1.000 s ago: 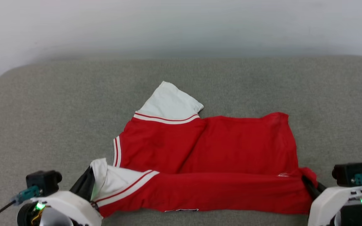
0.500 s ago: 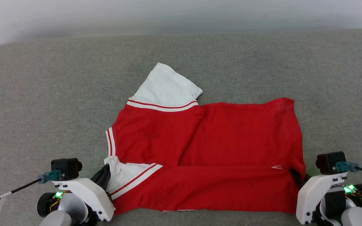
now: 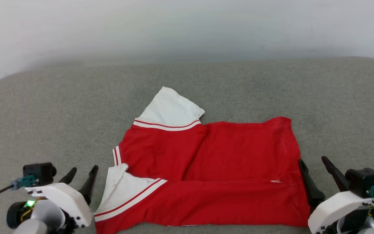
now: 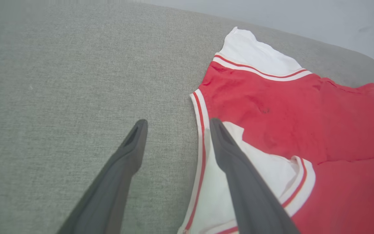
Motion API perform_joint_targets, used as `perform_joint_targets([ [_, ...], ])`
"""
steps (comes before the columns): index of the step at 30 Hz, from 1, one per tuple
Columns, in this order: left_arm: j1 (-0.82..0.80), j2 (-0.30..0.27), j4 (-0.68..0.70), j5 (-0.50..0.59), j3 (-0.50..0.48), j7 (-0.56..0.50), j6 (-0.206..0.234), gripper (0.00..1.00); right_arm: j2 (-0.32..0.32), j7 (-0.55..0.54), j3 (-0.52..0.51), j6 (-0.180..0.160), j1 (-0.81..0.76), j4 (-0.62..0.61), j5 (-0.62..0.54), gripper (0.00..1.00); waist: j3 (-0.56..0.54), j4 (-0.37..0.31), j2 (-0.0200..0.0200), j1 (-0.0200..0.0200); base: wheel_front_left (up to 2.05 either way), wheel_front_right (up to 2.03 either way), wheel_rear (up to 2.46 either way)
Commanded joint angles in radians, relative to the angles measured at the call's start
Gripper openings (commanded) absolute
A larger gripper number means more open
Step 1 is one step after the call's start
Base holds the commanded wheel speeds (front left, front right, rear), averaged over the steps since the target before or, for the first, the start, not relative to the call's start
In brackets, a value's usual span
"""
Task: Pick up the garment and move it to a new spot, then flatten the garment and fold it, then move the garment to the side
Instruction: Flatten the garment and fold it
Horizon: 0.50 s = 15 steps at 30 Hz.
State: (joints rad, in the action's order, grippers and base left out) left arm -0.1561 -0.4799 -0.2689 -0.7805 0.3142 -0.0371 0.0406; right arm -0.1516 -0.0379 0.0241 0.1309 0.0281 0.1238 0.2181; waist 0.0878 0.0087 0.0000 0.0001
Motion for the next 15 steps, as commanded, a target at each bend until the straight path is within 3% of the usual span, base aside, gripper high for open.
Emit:
perform_joint_targets([
  [1, 0.011, -0.017, 0.015, -0.007, -0.007, -0.013, 0.006, 1.0, 0.01, 0.01, -0.005, 0.0, -0.014, -0.018, -0.001, 1.0, -0.02, -0.008, 0.0, -0.0001, 0.0, 0.0, 0.0],
  [9, 0.096, -0.145, 0.164, -0.086, 0.006, -0.276, 0.016, 1.0, 0.049, -0.01, -0.024, 0.0, -0.094, -0.15, -0.029, 1.0, -0.057, -0.04, 0.0, -0.0001, 0.0, 0.0, 0.0],
  [15, 0.163, -0.181, 0.215, -0.165, 0.026, -0.438, 0.039, 1.0, 0.074, -0.039, -0.025, 0.0, -0.121, -0.209, -0.032, 1.0, -0.034, -0.075, 0.0, -0.0001, 0.0, 0.0, 0.0],
])
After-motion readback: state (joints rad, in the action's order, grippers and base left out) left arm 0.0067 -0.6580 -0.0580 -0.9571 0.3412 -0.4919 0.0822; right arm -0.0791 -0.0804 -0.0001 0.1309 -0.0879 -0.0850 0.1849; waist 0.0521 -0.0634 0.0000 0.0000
